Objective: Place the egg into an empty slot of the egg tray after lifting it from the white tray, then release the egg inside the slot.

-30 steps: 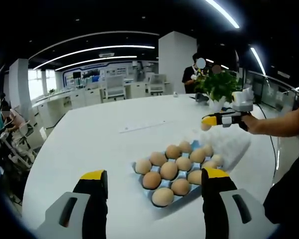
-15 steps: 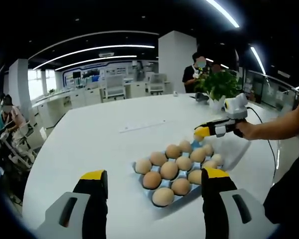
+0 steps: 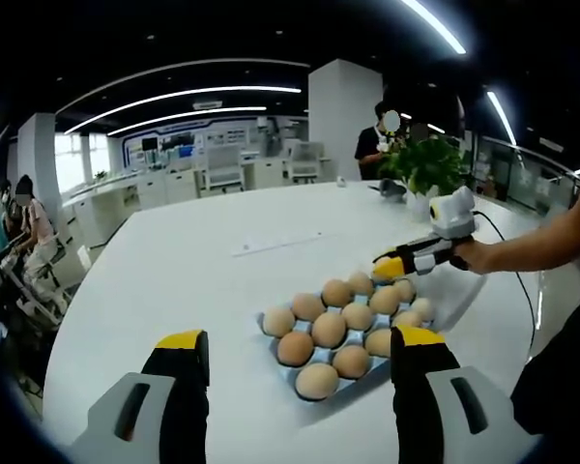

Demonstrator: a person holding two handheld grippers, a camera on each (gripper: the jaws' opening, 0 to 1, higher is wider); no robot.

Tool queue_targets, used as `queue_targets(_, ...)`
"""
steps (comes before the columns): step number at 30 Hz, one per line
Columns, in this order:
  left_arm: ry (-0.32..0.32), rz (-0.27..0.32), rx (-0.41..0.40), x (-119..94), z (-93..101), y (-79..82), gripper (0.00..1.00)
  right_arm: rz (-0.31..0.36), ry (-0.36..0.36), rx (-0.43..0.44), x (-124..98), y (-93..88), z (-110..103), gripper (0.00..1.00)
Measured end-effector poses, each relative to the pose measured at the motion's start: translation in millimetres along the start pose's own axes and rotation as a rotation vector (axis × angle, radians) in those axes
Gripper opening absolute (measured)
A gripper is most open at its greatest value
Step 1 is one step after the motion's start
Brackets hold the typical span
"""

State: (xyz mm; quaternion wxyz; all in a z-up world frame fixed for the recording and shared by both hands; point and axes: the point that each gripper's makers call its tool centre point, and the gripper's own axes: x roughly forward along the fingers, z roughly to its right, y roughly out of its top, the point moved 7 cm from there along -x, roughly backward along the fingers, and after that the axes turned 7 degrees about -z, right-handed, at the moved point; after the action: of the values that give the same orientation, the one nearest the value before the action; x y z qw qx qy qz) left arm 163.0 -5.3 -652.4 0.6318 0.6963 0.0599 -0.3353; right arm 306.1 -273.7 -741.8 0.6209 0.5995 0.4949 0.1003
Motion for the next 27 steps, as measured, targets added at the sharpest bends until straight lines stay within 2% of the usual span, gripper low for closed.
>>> queue_targets(8, -0.004, 0.000, 0.001, 0.8, 1.2, 0.4, 0.78, -0.032, 0.054, -0.020, 4.2, -2.9, -2.1, 0.26)
queue_targets(11, -0.005, 0.001, 0.002, 0.9, 1.8, 1.1, 0.78, -0.033, 0.093, -0.010, 5.9, -3.3, 1.5, 0.26)
queue_targets(12, -0.005, 0.001, 0.002, 1.0, 1.9, 1.1, 0.78, -0.031, 0.151, -0.013, 6.8, -3.5, -0.8, 0.26)
queue_targets(13, -0.004, 0.001, 0.001, 1.2, 1.9, 1.1, 0.78, -0.034, 0.137, -0.015, 6.3, -3.6, 2.8, 0.26)
queue_targets(16, -0.002, -0.005, -0.001, 2.2, 2.1, -0.4, 0.78, -0.036, 0.194, -0.039, 5.6, -3.5, 4.1, 0.26)
queue_targets(21, -0.004, -0.012, -0.005, 4.1, 3.7, -2.2, 0.78, -0.036, 0.214, -0.056, 5.3, -3.6, 3.8, 0.26)
queue_targets(25, -0.004, -0.017, -0.005, 6.3, 4.8, -1.8, 0.78, -0.024, 0.223, -0.136, 4.9, -5.0, 3.1, 0.27)
queue_targets(27, -0.008, -0.020, 0.000, 7.3, 5.2, -1.3, 0.78, -0.020, 0.228, -0.116, 4.5, -5.0, 4.2, 0.26)
